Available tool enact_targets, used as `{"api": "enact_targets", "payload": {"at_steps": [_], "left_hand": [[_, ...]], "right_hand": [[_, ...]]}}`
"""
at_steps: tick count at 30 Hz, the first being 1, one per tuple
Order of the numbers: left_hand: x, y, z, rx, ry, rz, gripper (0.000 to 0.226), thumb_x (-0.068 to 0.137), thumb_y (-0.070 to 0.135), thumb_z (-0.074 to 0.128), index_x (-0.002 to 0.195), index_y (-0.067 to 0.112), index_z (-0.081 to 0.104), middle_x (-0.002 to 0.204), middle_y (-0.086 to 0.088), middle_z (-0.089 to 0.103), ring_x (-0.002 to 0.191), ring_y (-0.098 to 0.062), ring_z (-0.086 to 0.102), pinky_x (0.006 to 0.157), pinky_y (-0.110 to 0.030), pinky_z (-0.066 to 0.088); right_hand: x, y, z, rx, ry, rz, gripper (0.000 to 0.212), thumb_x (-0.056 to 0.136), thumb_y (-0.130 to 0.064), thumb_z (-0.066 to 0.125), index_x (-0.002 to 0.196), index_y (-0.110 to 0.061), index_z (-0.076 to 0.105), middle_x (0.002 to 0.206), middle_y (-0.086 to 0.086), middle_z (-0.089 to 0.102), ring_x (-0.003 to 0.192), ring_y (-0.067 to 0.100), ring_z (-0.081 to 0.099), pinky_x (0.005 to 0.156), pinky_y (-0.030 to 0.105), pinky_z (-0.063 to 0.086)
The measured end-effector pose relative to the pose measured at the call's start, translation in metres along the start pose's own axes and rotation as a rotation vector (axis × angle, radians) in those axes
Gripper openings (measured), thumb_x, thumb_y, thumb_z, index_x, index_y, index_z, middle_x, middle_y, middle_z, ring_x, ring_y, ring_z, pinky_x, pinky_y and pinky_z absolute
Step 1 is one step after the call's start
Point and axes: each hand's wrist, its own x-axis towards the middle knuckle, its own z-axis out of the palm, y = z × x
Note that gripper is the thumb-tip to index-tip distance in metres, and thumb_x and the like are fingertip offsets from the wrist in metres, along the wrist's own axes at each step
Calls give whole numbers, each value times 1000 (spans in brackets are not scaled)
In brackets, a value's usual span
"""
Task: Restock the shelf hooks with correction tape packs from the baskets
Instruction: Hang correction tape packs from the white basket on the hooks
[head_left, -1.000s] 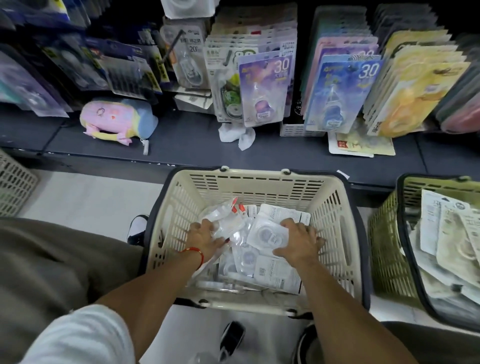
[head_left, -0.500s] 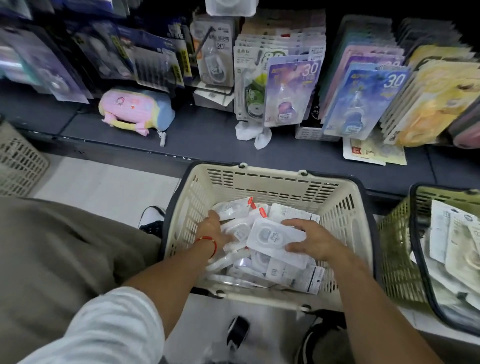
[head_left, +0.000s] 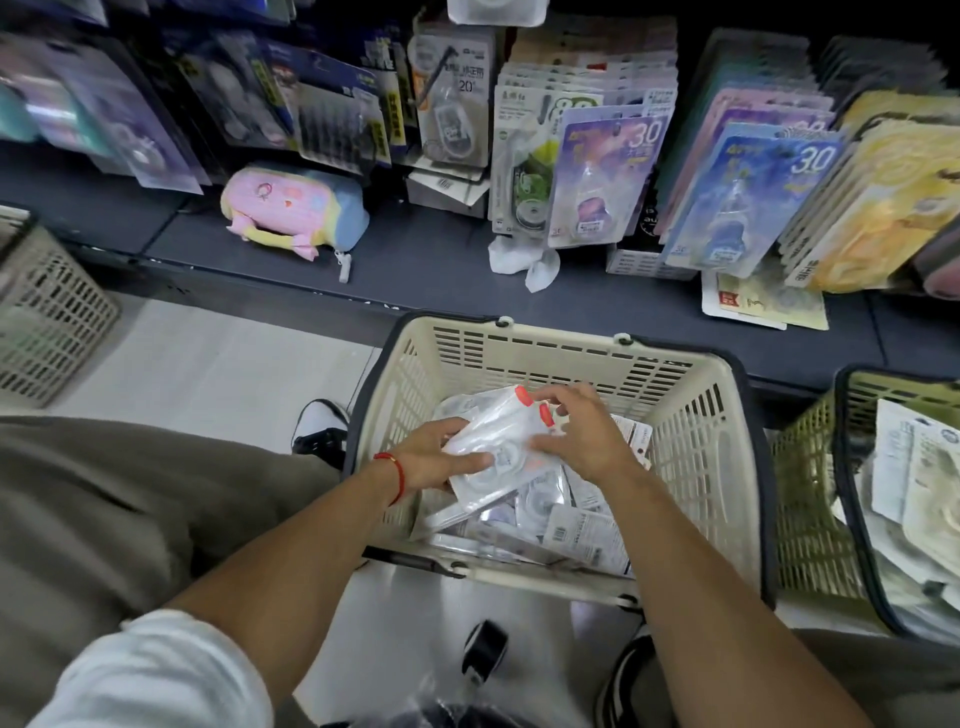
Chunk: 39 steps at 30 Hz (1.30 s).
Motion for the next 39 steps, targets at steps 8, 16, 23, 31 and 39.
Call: {"api": "enact_targets", "payload": {"at_steps": [8, 16, 23, 31, 39], "left_hand": [[-7, -2, -11, -220, 310, -53, 36, 86, 15, 84, 115, 24, 63, 110, -2, 73, 96, -23, 72, 61, -37, 64], [-23, -3, -3, -286, 393, -11, 42, 66, 26, 72, 107, 37, 68, 106, 3, 77, 101, -25, 73, 81, -47, 63], [-36, -3, 7, -310, 470, 15, 38, 88, 13, 71, 117, 36, 63, 111, 5, 73, 99, -19, 71, 72, -35, 59], [-41, 3, 18, -423, 466, 11, 47, 96, 14, 74, 134, 31, 53, 122, -2, 71, 106, -26, 70, 81, -53, 63], [-46, 15, 14, -490, 333, 130, 72, 82, 6, 87, 141, 27, 52, 128, -11, 73, 113, -35, 73, 87, -62, 60]], "right_hand": [[-12, 47, 42, -127, -82, 416, 71, 92, -29, 79, 149, -6, 43, 151, 16, 42, 132, 35, 54, 110, 40, 47], [-8, 42, 60, -48, -130, 425, 90, 87, -12, 84, 155, -5, 25, 155, 19, 29, 141, 37, 45, 109, 41, 44], [-11, 44, 57, -2, -207, 387, 65, 83, -24, 88, 135, -6, 54, 133, 15, 62, 124, 34, 60, 105, 43, 50], [-21, 48, 25, 1210, -16, 507, 38, 93, -1, 74, 128, -6, 60, 127, 21, 70, 104, 38, 72, 79, 54, 63], [-9, -25, 59, 957, -344, 247, 38, 93, -24, 79, 119, 0, 66, 110, 16, 77, 94, 26, 78, 79, 43, 65]]}}
